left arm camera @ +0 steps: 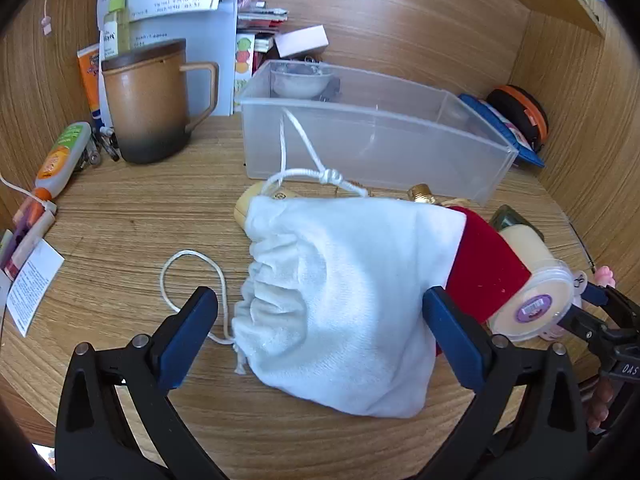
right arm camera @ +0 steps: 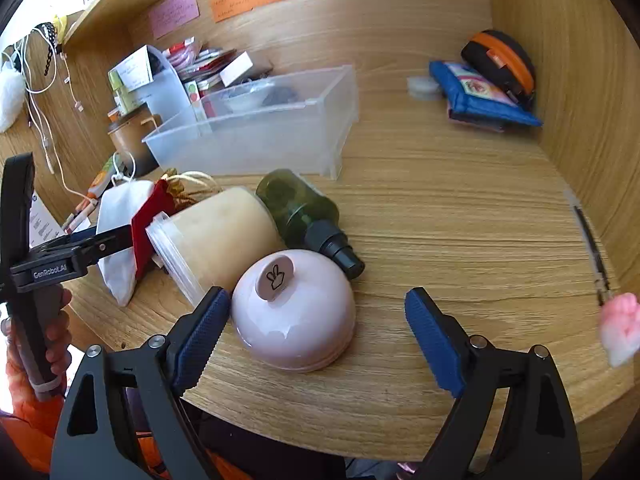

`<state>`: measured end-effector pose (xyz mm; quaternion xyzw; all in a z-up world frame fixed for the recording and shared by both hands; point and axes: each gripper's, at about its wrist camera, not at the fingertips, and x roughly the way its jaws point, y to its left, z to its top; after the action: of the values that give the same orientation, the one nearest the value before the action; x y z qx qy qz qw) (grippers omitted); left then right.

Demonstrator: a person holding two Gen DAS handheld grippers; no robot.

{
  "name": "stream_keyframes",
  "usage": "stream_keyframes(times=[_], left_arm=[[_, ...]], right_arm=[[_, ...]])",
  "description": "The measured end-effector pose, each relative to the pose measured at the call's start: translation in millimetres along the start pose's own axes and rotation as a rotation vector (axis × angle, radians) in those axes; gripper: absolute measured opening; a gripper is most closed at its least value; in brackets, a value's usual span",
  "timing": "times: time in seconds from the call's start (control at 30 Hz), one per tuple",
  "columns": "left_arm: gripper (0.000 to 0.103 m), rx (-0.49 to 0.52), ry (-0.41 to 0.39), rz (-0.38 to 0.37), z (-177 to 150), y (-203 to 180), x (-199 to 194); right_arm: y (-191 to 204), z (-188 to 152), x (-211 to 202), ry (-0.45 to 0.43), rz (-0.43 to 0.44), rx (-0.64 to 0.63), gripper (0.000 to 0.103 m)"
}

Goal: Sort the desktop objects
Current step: 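Grasp the white drawstring pouch with the left gripper while the right grasps the pink container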

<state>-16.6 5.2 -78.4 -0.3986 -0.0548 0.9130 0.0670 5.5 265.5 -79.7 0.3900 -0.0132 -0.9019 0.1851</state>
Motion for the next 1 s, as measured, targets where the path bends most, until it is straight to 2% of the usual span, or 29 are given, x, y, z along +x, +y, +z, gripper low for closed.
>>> stream_keyframes(times=[0.1, 0.2, 0.27, 0.4, 0.43, 0.47, 0.53, 0.6, 0.7, 1.0], left_arm=[[0.103, -0.006, 0.010, -0.004, 0, -2, 4], [0.091, -0.009, 0.012, -0.023, 1, -3, 5], [0.089, 0.008, 0.007, -0.016, 3, -7, 6], [0.083, 0.002, 0.001, -0.015, 4, -8, 6], [0.080, 0.000, 0.001, -0.018, 4, -8, 6], [0.077, -0.001, -0.003, -0.022, 5, -8, 6], [0.061, 0.004, -0.016, -0.031, 5, -8, 3], [0.052, 0.025, -0.028, -0.026, 6, -10, 0], [0.043, 0.039, -0.035, -0.039, 7, -11, -4], [0.038, 0.056, -0.088, -0.056, 11, -12, -26]], right_arm=[[-1, -2, 9, 0.021, 0.011, 0.000, 0.088], [2, -1, 11, 0.015, 0.010, -0.019, 0.084], [2, 1, 13, 0.015, 0.016, -0.029, 0.081], [7, 0, 14, 0.014, 0.014, -0.061, 0.066], [8, -1, 14, 0.014, 0.021, -0.063, 0.062], [8, -1, 14, 0.014, 0.018, -0.064, 0.062], [9, -1, 14, 0.010, 0.013, -0.058, 0.062], [8, -2, 12, 0.012, 0.006, -0.052, 0.062], [8, 0, 5, -0.007, 0.000, -0.053, 0.062], [16, 18, -25, -0.095, -0.006, -0.090, 0.062]])
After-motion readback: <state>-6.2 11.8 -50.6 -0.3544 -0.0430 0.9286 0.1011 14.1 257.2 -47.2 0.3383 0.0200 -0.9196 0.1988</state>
